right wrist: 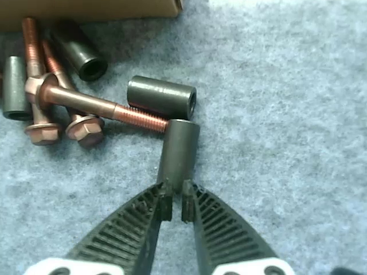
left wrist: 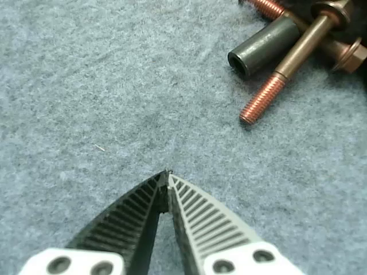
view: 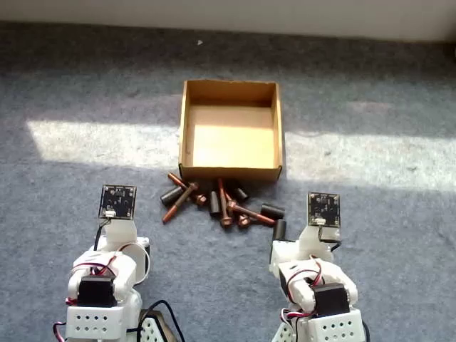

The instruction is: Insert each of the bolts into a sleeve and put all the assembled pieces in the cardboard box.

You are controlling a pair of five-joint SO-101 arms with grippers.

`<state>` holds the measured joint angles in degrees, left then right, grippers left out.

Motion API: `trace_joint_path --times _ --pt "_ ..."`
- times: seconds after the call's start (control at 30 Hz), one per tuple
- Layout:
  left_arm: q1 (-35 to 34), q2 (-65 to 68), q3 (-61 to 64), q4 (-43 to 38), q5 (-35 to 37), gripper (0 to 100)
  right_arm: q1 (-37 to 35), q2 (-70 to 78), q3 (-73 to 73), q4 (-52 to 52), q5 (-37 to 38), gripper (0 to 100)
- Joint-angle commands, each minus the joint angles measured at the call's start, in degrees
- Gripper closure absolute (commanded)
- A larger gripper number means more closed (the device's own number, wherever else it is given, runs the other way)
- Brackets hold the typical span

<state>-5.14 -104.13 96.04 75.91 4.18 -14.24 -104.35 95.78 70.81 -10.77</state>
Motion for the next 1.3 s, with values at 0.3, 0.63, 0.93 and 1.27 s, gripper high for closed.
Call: trace_joint_path --times 0.3,0.63,0.93,1.27 --pt "0.75 -0.66 -0.57 -8.09 -21.54 99 14.90 -0.31 7.25 0.31 3.87 95.8" --pt "0.75 -0.66 0.57 -8.44 -21.19 99 14.73 -0.40 5.76 -9.71 23.30 95.8" --pt "0.75 -0.66 0.66 -8.44 -21.27 99 9.36 0.31 -15.34 -1.80 23.38 95.7" --pt "0.75 -0.66 0.75 -8.53 -21.27 99 1.89 20.00 -28.35 -2.15 19.78 91.7"
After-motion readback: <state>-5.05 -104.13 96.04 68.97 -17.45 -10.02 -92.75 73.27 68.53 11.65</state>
